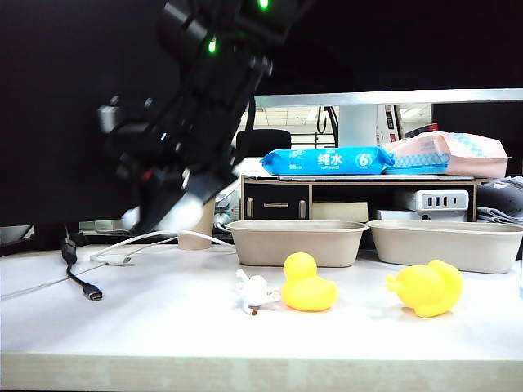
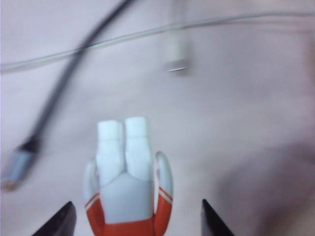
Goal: Put the dolls with similar colors into the same paper box, while dolls with different colors go into separate paper boxes.
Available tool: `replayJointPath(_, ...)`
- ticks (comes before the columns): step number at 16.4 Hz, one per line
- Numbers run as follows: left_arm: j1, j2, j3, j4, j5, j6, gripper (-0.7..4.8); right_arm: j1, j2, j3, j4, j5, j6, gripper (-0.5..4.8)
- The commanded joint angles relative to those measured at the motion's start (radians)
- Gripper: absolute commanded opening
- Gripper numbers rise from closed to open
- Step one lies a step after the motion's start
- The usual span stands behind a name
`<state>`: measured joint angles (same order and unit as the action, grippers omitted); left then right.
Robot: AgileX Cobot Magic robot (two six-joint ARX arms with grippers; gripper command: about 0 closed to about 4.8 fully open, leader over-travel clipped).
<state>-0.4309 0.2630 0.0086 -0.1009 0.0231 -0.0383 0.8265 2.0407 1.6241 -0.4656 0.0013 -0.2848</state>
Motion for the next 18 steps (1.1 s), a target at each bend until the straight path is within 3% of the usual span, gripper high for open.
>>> replayJointPath(1,-0.007,0.001,0.0,0.012,-0.002,0.004,-0.05,-0.027,-0.015,0.039,-0.045,0.105,0.004,1.12)
replayJointPath(4,-0.077,0.001,0.0,0.012,0.0,0.004,-0.05,-0.083,-0.05,0.04,-0.084,0.282,0.039,1.03)
replayJointPath(8,-0.168,0.002,0.0,0.011,-0.001,0.004,-0.05,-0.192,-0.085,0.04,-0.166,0.289,0.11,1.03)
replayJointPath(14,-0.386,-0.052,0.0,-0.003,0.0,0.004,-0.05,-0.403,-0.092,0.04,-0.344,0.288,0.181,1.03)
replayJointPath(18,-0.393,-0.261,0.001,0.008,-0.004,0.004,-0.05,-0.503,-0.092,0.039,-0.383,0.285,0.207,1.03)
